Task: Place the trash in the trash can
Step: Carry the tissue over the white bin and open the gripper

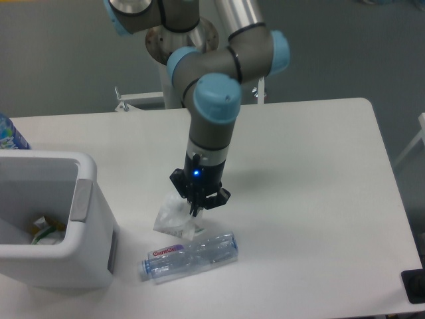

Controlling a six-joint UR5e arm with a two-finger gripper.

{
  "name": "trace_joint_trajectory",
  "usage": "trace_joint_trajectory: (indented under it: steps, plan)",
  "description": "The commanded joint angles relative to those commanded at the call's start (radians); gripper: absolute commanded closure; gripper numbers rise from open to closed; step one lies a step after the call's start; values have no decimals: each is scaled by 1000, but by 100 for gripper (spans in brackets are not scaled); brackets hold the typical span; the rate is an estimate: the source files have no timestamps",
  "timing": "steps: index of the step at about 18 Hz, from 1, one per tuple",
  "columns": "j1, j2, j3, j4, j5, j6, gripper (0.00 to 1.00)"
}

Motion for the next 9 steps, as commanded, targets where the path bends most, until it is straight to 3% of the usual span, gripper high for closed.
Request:
trace_joint_trajectory:
  steps: [5,9]
  plan:
    - [-9,24,106,0,-86,-141,100]
    - [-15,89,121,0,-158,-201,100]
